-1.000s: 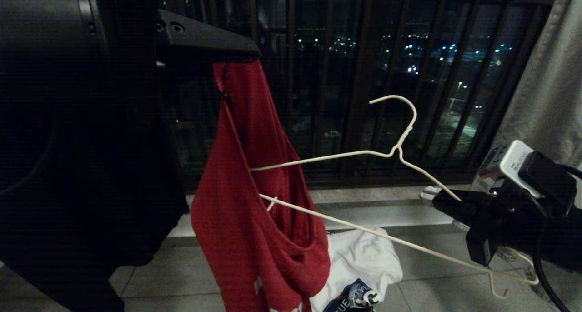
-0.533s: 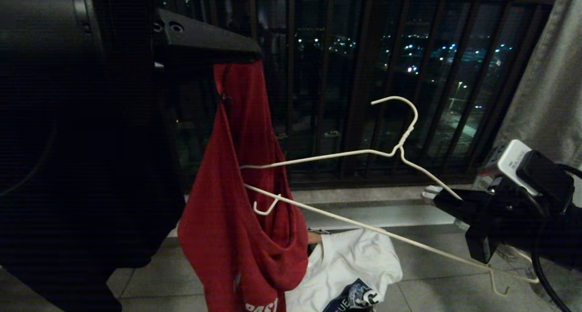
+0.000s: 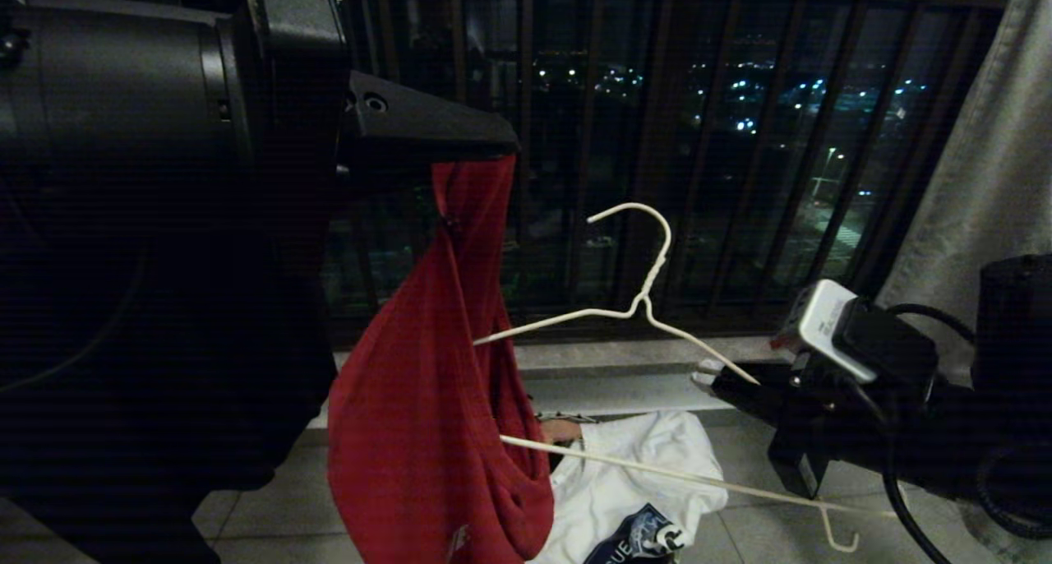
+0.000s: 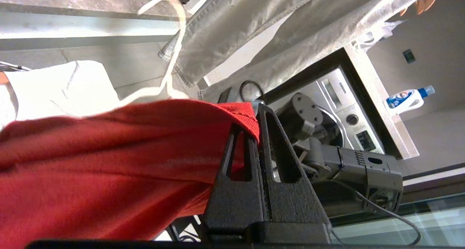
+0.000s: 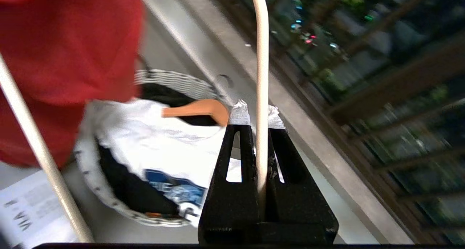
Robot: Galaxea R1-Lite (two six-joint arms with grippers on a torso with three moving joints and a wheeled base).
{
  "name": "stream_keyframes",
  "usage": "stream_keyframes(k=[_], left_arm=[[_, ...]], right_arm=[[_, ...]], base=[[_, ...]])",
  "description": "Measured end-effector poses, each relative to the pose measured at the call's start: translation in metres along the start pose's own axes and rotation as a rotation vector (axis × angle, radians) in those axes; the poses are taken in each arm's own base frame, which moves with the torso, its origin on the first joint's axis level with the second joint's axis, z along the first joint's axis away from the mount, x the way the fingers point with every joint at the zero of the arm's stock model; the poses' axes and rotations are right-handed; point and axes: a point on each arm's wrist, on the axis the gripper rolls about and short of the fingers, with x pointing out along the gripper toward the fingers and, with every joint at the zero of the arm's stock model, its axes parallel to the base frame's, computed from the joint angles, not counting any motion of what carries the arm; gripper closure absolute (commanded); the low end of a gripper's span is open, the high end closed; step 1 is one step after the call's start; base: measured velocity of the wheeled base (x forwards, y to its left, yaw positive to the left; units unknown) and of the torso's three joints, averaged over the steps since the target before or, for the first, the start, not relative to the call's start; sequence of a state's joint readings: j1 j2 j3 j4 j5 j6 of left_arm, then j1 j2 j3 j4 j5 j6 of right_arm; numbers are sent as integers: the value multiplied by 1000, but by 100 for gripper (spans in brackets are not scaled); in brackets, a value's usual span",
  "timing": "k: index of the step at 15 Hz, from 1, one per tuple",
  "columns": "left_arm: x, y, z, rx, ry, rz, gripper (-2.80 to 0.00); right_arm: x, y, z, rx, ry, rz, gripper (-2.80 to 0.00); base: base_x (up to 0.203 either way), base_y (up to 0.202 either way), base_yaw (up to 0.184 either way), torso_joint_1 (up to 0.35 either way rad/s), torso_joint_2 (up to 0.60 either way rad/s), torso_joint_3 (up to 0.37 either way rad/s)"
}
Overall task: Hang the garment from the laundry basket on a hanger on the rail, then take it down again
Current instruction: Hang the clothes on the clothes rack
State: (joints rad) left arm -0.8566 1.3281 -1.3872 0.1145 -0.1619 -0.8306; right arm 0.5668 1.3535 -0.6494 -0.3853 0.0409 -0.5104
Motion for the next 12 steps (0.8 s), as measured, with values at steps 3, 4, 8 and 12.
stream_keyframes(k=[3, 4, 8, 12], left_arm=[[-1, 0, 0, 22, -2, 0, 0], [-1, 0, 0, 22, -1, -2, 0], [-1, 0, 0, 23, -1, -2, 0], [-2, 0, 1, 30, -7, 3, 0]], right_arm=[[8, 10, 0, -14, 13, 40, 0], [12, 10, 3, -16, 14, 36, 0], [26, 15, 8, -27, 18, 61, 0], [32, 28, 14, -50, 20, 82, 0]], base=[[0, 0, 0, 0, 0, 0], [0, 0, 0, 0, 0, 0], [0, 0, 0, 0, 0, 0], [0, 0, 0, 0, 0, 0]])
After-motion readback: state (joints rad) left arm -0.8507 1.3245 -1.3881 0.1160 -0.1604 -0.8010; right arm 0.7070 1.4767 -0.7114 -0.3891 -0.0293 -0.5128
